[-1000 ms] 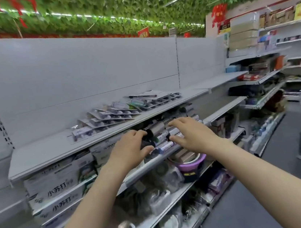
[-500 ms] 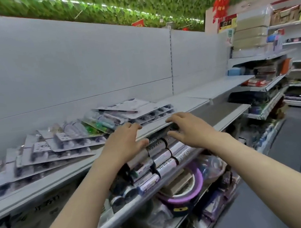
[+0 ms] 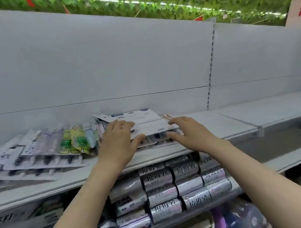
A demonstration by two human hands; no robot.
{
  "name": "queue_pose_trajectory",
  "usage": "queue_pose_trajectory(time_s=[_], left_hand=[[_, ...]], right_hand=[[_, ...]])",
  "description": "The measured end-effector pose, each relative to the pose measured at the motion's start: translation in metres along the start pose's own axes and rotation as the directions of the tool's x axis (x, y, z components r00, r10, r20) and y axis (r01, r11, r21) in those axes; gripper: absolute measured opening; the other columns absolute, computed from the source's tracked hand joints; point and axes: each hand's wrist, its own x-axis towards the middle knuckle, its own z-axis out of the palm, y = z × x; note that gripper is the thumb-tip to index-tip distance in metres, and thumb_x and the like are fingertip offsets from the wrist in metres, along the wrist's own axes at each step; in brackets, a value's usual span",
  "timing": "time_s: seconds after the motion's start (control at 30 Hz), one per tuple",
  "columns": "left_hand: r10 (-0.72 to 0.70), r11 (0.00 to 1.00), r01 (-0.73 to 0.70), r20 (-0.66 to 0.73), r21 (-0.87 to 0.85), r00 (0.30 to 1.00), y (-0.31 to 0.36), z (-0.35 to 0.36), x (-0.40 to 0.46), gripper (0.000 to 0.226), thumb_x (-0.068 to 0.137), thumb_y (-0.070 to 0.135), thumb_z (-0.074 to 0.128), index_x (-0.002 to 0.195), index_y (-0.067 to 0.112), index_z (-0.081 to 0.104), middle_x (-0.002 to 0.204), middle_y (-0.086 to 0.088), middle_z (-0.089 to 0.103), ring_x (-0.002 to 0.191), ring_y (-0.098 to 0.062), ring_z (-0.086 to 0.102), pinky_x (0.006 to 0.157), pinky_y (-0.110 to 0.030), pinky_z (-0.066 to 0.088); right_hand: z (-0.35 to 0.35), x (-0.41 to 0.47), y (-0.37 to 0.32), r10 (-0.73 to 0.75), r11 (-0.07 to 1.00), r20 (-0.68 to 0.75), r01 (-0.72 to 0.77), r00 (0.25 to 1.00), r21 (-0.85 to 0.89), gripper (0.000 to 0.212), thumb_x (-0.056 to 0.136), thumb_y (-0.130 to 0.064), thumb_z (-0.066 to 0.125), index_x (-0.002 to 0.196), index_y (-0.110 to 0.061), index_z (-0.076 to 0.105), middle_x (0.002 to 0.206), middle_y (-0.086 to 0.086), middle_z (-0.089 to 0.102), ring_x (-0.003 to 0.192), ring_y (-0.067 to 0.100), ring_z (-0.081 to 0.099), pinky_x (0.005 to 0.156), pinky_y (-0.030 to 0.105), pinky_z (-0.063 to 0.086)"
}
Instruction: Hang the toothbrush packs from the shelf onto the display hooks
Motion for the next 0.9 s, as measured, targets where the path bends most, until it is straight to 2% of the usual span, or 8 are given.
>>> queue_pose_trajectory(time_s=[0.17, 0.27, 0.4, 0.5, 0.57, 0.7, 0.77, 0.9], left_hand=[[-0.195, 0.979, 0.192, 0.031, 0.075, 0.98, 0.019, 0.022, 0.018, 0.065, 0.095, 0.061, 0.042, 0.15, 0.027, 0.038, 0.159, -0.009, 0.031, 0.146, -0.031, 0.022, 0.12, -0.042, 0.02], [-0.256, 0.962, 0.248, 0.056, 0.116, 0.965, 0.025, 0.03, 0.019, 0.062, 0.096, 0.063, 0.036, 0.149, 0.03, 0.04, 0.159, -0.008, 0.032, 0.147, -0.028, 0.022, 0.12, -0.039, 0.018], [-0.156, 0.987, 0.157, -0.038, 0.036, 0.987, 0.024, 0.035, 0.019, 0.043, 0.093, 0.054, 0.056, 0.119, 0.021, 0.066, 0.132, 0.0, 0.058, 0.128, -0.023, 0.046, 0.104, -0.035, 0.037], [-0.072, 0.997, 0.068, -0.11, -0.04, 0.991, 0.024, 0.038, 0.017, 0.025, 0.086, 0.041, 0.071, 0.097, 0.018, 0.068, 0.108, 0.004, 0.065, 0.108, -0.02, 0.058, 0.089, -0.034, 0.048], [-0.078, 0.994, 0.065, -0.157, -0.085, 0.984, 0.028, 0.038, 0.013, 0.017, 0.083, 0.029, 0.076, 0.09, 0.016, 0.068, 0.107, 0.002, 0.067, 0.105, -0.019, 0.06, 0.086, -0.033, 0.049], [-0.103, 0.982, 0.056, -0.259, -0.182, 0.96, 0.03, 0.038, 0.0, 0.01, 0.083, 0.015, 0.078, 0.086, 0.013, 0.069, 0.115, 0.001, 0.067, 0.103, -0.007, 0.061, 0.085, -0.014, 0.046], [-0.103, 0.972, 0.027, -0.32, -0.235, 0.942, 0.029, 0.037, -0.004, 0.01, 0.082, 0.011, 0.079, 0.086, 0.012, 0.069, 0.114, 0.001, 0.067, 0.098, -0.002, 0.06, 0.082, -0.002, 0.04], [0.022, 0.978, -0.098, -0.378, -0.183, 0.926, 0.029, 0.031, -0.006, 0.01, 0.083, 0.009, 0.078, 0.088, 0.012, 0.07, 0.12, 0.001, 0.066, 0.105, -0.006, 0.063, 0.091, -0.005, 0.041]], right_hand=[[0.005, 0.043, 0.033, -0.086, 0.989, 0.04, 0.08, 0.996, 0.125, 0.055, 0.098, -0.049, 0.053, 0.145, -0.021, 0.046, 0.148, 0.001, 0.05, 0.138, 0.019, 0.041, 0.109, 0.034, 0.036], [0.014, 0.061, 0.038, -0.122, 0.973, 0.024, 0.115, 0.992, 0.2, 0.054, 0.097, -0.05, 0.053, 0.142, -0.021, 0.048, 0.145, 0.002, 0.051, 0.136, 0.019, 0.042, 0.108, 0.033, 0.037], [0.026, 0.075, 0.027, -0.181, 0.958, -0.014, 0.179, 0.983, 0.223, 0.052, 0.097, -0.049, 0.054, 0.139, -0.02, 0.053, 0.145, 0.003, 0.053, 0.139, 0.022, 0.038, 0.111, 0.033, 0.031], [0.031, 0.087, 0.011, -0.237, 0.926, -0.001, 0.226, 0.972, 0.301, 0.05, 0.097, -0.051, 0.054, 0.138, -0.021, 0.055, 0.142, 0.0, 0.056, 0.135, 0.02, 0.044, 0.106, 0.031, 0.033], [0.033, 0.093, -0.002, -0.271, 0.899, 0.036, 0.239, 0.962, 0.368, 0.048, 0.098, -0.05, 0.053, 0.137, -0.022, 0.056, 0.14, -0.004, 0.058, 0.132, 0.016, 0.049, 0.104, 0.028, 0.036], [0.032, 0.101, -0.021, -0.262, 0.839, 0.108, 0.171, 0.959, 0.516, 0.043, 0.098, -0.048, 0.055, 0.134, -0.025, 0.057, 0.136, -0.006, 0.06, 0.118, 0.01, 0.058, 0.09, 0.022, 0.038], [0.032, 0.106, -0.025, -0.222, 0.807, 0.116, 0.116, 0.968, 0.578, 0.042, 0.097, -0.047, 0.058, 0.133, -0.025, 0.057, 0.128, -0.005, 0.064, 0.108, 0.008, 0.062, 0.091, 0.025, 0.044], [0.032, 0.112, -0.036, -0.168, 0.548, 0.227, -0.1, 0.959, 0.83, 0.056, 0.092, -0.046, 0.066, 0.138, -0.02, 0.048, 0.117, 0.003, 0.068, 0.088, 0.013, 0.075, 0.093, 0.041, 0.058]])
